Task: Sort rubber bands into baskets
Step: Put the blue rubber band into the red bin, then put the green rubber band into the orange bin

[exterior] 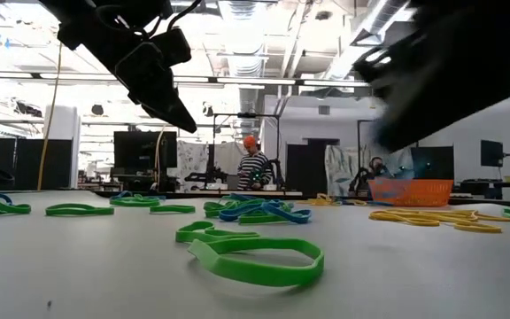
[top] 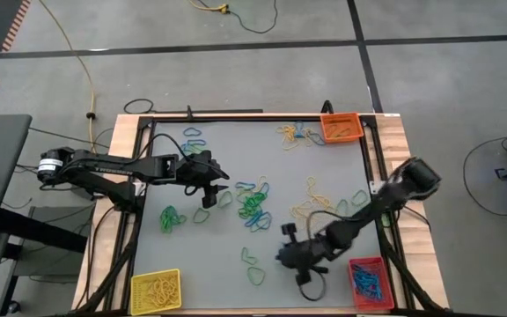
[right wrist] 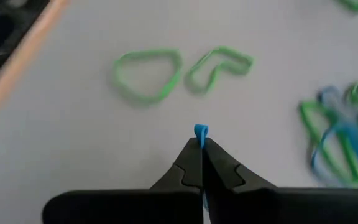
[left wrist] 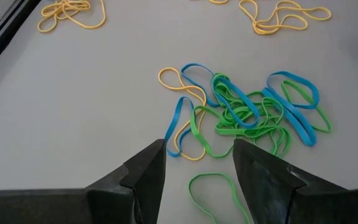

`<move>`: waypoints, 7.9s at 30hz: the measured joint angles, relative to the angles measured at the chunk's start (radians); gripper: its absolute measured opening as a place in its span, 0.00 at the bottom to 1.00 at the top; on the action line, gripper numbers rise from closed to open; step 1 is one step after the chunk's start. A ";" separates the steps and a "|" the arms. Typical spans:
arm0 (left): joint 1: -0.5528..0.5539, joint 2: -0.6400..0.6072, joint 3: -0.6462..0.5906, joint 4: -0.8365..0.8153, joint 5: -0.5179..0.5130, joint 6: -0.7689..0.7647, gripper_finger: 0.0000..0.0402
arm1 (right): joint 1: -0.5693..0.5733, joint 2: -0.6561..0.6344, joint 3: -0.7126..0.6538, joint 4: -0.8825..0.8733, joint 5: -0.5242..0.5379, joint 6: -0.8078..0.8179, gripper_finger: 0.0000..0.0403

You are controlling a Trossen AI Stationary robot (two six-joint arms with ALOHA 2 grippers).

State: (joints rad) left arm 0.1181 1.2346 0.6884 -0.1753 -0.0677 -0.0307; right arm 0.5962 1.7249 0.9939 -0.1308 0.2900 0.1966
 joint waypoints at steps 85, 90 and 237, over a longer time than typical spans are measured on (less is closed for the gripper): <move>0.000 0.000 0.000 0.010 0.000 0.000 0.44 | 0.539 -0.234 0.114 -1.118 0.185 1.285 0.58; -0.004 0.000 0.000 0.019 0.000 -0.139 0.44 | 0.453 -0.234 0.114 -1.156 0.255 1.197 0.58; -0.163 0.450 0.089 0.601 0.198 -0.014 0.44 | -1.595 -0.506 -0.214 -0.437 -0.174 -0.215 0.59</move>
State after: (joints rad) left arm -0.0452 1.6844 0.7773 0.4255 0.1299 -0.0452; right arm -0.9988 1.2191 0.7795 -0.5674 0.1160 -0.0181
